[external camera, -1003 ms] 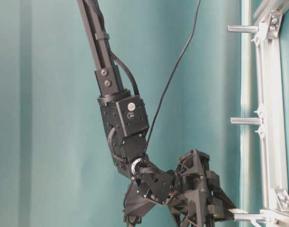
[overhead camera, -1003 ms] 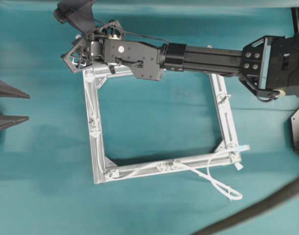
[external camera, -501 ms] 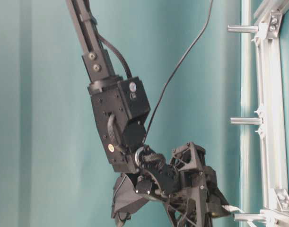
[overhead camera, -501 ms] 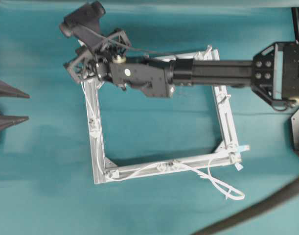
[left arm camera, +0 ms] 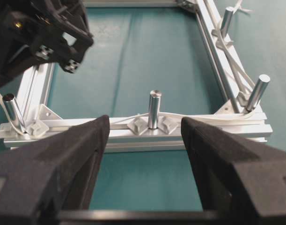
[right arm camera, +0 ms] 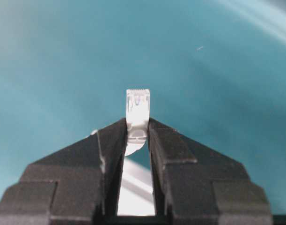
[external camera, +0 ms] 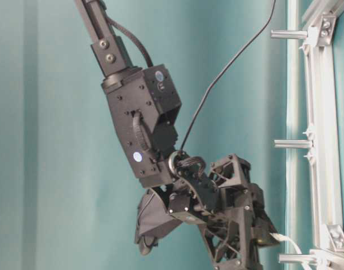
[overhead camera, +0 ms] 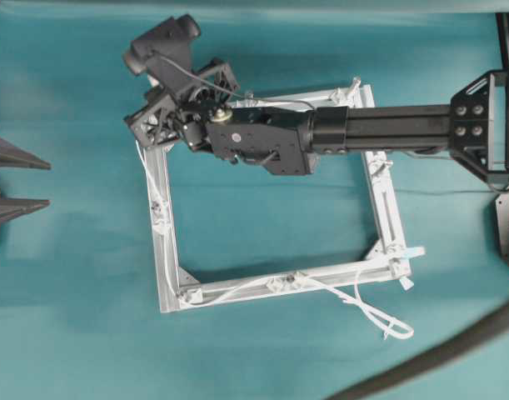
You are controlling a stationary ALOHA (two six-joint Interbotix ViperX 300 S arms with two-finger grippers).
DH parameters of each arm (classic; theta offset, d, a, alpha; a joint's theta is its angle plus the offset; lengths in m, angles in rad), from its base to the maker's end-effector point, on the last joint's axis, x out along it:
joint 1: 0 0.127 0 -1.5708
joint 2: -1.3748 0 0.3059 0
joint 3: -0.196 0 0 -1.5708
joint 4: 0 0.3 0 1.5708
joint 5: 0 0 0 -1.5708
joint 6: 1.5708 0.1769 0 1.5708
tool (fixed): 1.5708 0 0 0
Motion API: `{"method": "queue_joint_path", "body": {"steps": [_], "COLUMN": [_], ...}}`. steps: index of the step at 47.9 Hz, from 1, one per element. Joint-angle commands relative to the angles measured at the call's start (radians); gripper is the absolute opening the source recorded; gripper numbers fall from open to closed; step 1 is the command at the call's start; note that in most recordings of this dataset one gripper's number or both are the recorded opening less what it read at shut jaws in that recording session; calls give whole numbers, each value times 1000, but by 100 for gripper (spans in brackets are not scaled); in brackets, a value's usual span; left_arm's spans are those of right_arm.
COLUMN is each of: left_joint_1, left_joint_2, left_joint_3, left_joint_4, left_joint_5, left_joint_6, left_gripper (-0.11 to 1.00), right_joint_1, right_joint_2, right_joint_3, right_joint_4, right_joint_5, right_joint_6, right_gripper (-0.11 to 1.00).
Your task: Move the cable alternately left and right between 8 pins so it hooks onto each one.
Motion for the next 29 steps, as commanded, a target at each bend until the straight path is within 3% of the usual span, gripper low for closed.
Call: {"method": "queue_joint_path", "body": {"steps": [1,29], "left_joint_1": [-2,-2], "left_joint_2": [11,12], "left_joint_3": [-17,-17], "left_joint_4": [5,5], "left_joint_5": [-3,-3], "left_joint_6": [-2,-2], "left_gripper": [65,65], "right_joint_1": [15,34], "right_joint_2": [-61,-146], "right_joint_3": [0,133], "right_joint_4": [-6,-37], "right_joint_5": [-15,-137], "right_joint_6": [2,2], "right_gripper": [16,16]}}
